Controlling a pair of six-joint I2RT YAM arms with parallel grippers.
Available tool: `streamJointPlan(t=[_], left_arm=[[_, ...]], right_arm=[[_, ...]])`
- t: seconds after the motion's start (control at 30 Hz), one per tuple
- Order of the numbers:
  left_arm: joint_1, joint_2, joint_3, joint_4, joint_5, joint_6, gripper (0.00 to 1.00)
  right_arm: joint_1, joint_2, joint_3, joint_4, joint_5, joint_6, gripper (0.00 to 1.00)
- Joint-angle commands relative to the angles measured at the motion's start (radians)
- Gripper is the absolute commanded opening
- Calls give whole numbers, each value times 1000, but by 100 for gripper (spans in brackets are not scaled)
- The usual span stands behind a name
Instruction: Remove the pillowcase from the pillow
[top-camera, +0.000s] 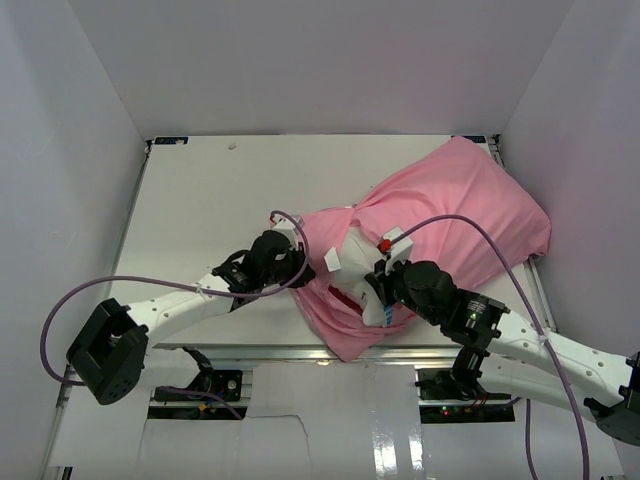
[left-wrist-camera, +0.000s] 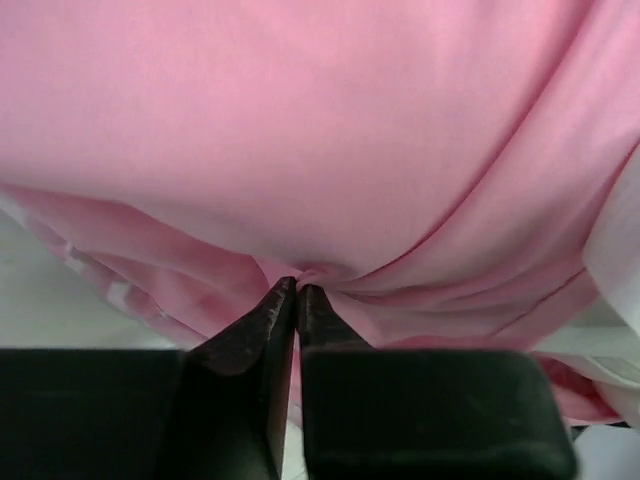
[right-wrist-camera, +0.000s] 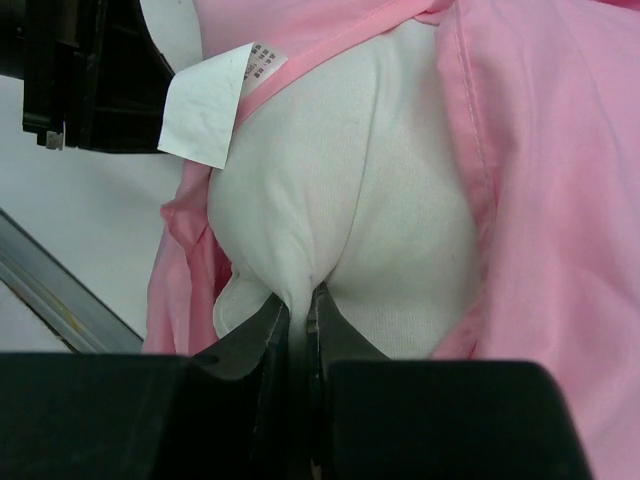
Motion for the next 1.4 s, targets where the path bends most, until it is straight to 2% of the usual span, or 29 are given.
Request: streamJointPlan(t=[0.0, 0.07, 0.3, 0.47, 0.77, 0.97, 1.07, 1.17, 1.2, 1.3, 1.37], left_arm=[[11, -12, 53, 34, -94, -5, 14], [39, -4, 79, -39, -171, -52, 0], [255, -30, 61, -35, -142, -66, 0], [332, -39, 96, -35, -99, -68, 0], [424, 192, 212, -16, -18, -57, 0], [487, 395, 312, -26, 139, -48, 0], [489, 404, 318, 16, 263, -16, 0], [475, 369, 314, 17, 330, 4, 33], [467, 328, 309, 10, 326, 4, 56], [467, 221, 279, -13, 314, -10, 77], [464, 161, 257, -27, 350, -11, 81]], right_arm=[[-4, -54, -4, 97, 23, 36, 8], [-4, -83, 8, 61, 61, 53, 8], [-4, -263, 51, -73, 177, 76, 8], [-4, -379, 73, -146, 233, 85, 8], [-4, -485, 108, -179, 214, 51, 8], [-4, -455, 132, -226, 237, 65, 8], [-4, -423, 134, -202, 214, 62, 8], [-4, -374, 119, -116, 168, 50, 8], [-2, -332, 116, -92, 151, 48, 8], [-4, -225, 82, 19, 112, 47, 8], [-4, -165, 73, 75, 105, 61, 8]])
